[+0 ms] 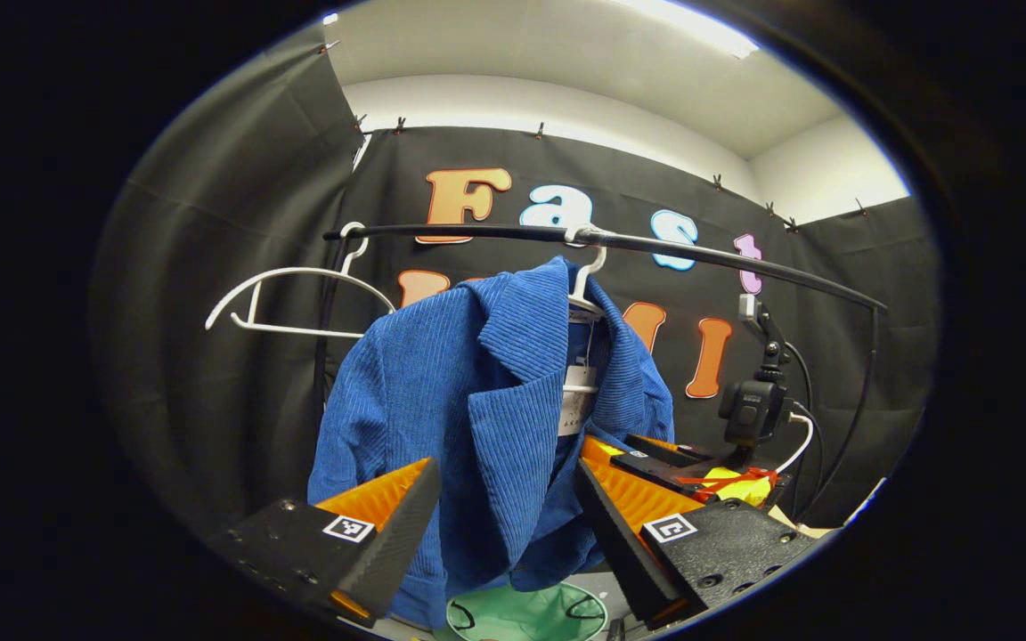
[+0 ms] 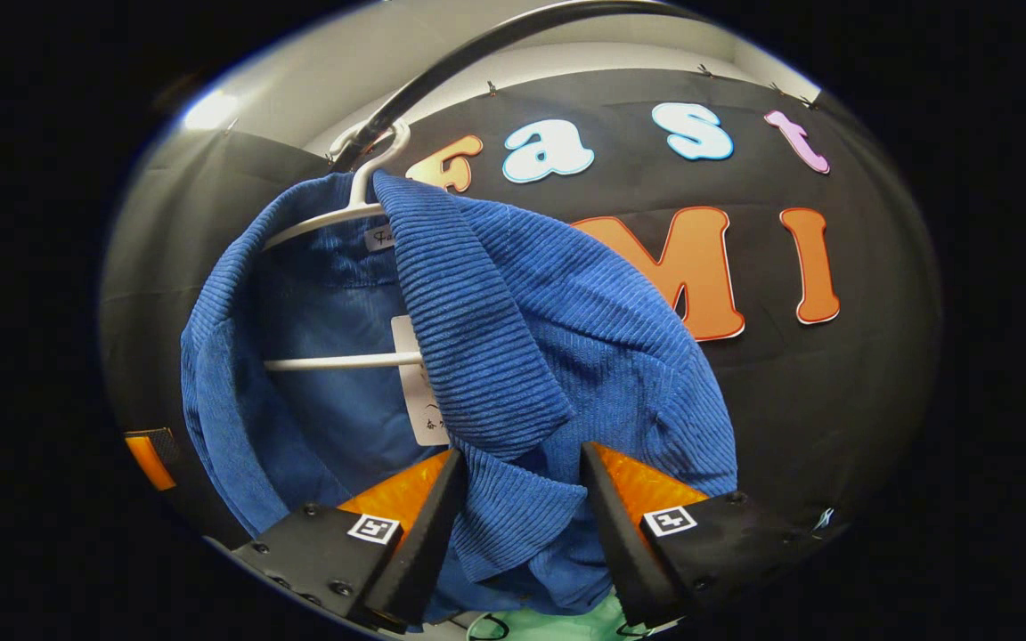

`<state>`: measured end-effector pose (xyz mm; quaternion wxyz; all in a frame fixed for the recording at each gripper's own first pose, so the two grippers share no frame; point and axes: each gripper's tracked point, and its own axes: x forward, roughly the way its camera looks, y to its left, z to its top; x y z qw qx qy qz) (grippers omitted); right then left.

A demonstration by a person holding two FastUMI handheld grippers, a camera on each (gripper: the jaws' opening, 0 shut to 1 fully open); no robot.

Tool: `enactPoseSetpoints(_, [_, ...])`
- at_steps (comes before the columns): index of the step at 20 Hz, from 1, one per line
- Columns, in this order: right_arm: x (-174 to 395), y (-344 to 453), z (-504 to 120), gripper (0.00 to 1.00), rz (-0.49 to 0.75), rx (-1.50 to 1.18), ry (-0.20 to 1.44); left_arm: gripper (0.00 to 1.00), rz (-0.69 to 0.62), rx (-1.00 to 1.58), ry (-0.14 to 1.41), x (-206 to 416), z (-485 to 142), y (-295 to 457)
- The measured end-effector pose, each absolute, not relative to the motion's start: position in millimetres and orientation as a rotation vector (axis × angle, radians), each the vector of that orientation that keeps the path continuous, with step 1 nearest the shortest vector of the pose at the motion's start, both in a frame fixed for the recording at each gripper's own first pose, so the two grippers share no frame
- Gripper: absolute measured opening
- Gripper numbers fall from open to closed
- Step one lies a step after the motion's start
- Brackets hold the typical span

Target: Grasp the clothes on the hanger with both hands and then place them into the laundry hamper below.

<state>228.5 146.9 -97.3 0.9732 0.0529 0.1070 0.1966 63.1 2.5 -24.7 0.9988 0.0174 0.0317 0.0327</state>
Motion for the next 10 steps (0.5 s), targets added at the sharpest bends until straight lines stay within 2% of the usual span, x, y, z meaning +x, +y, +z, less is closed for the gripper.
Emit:
enactPoseSetpoints(3, [231,150,-102,0.7,0.413,0.131,0.231,0.95,0.077,0.029,0.071,68,-28,7])
enactPoseSetpoints(5, [230,151,-102,0.47,0.424,0.146,0.24,0.95,0.087,0.037,0.078,71,-32,10])
enactPoseSetpoints(6, [230,151,-103,0.36,0.425,0.151,0.245,0.92,0.091,0.04,0.082,74,-34,13])
enactPoseSetpoints(7, [229,151,-103,0.15,0.429,0.154,0.246,0.92,0.093,0.041,0.086,78,-36,14])
enactPoseSetpoints(9, [229,148,-101,0.17,0.427,0.155,0.24,0.95,0.097,0.043,0.092,85,-41,15])
enactPoseSetpoints(10, [227,146,-100,0.17,0.424,0.157,0.239,0.92,0.101,0.044,0.096,90,-45,17])
